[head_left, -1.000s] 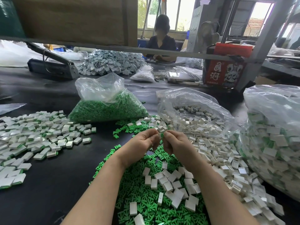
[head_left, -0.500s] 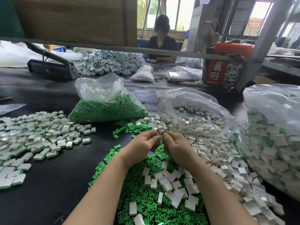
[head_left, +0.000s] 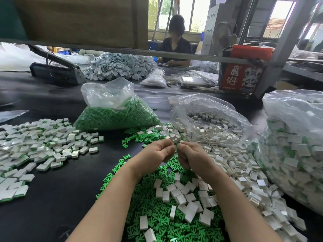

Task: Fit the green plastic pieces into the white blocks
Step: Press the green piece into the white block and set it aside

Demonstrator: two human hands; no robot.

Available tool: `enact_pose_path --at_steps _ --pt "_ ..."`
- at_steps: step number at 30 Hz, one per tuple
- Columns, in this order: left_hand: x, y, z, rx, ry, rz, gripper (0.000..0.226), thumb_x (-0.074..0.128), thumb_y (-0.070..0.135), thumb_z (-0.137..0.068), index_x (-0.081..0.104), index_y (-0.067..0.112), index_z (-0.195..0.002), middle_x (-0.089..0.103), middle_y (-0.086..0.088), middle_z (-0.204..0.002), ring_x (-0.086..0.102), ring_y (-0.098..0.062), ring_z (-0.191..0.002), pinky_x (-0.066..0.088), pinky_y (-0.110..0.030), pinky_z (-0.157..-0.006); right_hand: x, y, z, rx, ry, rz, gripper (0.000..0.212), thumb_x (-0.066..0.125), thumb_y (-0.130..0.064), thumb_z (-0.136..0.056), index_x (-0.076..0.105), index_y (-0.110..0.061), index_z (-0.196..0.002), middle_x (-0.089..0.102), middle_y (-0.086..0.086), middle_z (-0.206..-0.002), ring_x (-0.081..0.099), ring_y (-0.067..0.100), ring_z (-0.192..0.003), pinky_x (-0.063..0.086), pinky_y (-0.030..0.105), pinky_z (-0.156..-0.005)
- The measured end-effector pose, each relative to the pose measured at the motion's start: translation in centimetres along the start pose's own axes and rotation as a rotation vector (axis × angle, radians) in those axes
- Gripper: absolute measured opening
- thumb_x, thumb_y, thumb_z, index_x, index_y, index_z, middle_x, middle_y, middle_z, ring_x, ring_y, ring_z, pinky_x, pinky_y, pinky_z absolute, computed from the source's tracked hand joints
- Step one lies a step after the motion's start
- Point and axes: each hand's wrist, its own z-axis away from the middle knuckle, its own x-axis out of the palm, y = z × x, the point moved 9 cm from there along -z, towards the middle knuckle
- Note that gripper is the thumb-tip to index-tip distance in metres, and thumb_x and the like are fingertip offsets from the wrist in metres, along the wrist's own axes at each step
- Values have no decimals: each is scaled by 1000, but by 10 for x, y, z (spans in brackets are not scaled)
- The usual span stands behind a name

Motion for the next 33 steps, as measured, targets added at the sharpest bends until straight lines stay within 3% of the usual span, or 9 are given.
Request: enact_pose_path --at_steps 6,9,15,21,24,27,30,33 --pt "0 -2 1 -3 -48 -6 26 49 33 -96 53 31 -71 44 9 -65 38 -16 -68 33 -36 -69 -1 1 0 6 -27 64 43 38 -3 -101 37 -15 -59 35 -12 -46 30 7 -43 27 22 -46" --pt "2 -2 1 -9 -68 3 23 49 37 -94 54 30 -73 45 8 -66 37 -17 -69 31 -38 -71 -1 0 0 7 -43 67 43 38 -2 -100 37 -16 -59 35 -10 -47 29 9 -45 25 24 -47" --pt "3 -5 3 -24 -109 62 20 52 37 -92 58 21 -82 42 -1 -74 35 -18 -73 30 -38 -75 1 0 1 13 -73 72 44 39 -1 -100 36 -16 -58 32 -9 -49 28 8 -45 25 21 -47" --pt "5 -6 5 -54 -125 131 32 54 36 -91 56 4 -97 40 -6 -82 34 -20 -82 31 -39 -84 1 -2 3 4 -71 71 47 39 -2 -100 37 -18 -56 32 -9 -49 27 10 -46 24 23 -48" --pt "2 -8 2 -52 -82 172 14 54 36 -89 66 28 -86 48 9 -74 42 -14 -80 37 -33 -87 2 -2 2 7 -63 39 43 39 -6 -101 39 -16 -59 33 -8 -50 28 8 -46 25 21 -48" --pt "0 -9 1 -48 -45 167 26 51 34 -91 69 47 -78 53 23 -69 48 0 -73 44 -17 -77 6 -1 1 11 -45 56 36 40 -9 -102 46 -11 -67 38 -6 -54 33 5 -44 29 17 -46" --pt "-1 -7 2 -34 -13 150 28 47 34 -90 65 47 -73 48 24 -62 43 2 -63 40 -16 -68 7 -1 2 27 -35 46 33 41 -11 -102 49 -11 -70 41 -8 -52 35 3 -44 30 16 -46" --pt "-2 -8 -1 -33 6 175 26 47 36 -89 65 47 -74 48 24 -63 44 2 -66 38 -22 -76 0 -1 1 37 17 -45 36 39 -12 -102 44 -12 -67 39 -7 -49 33 8 -44 27 22 -47"
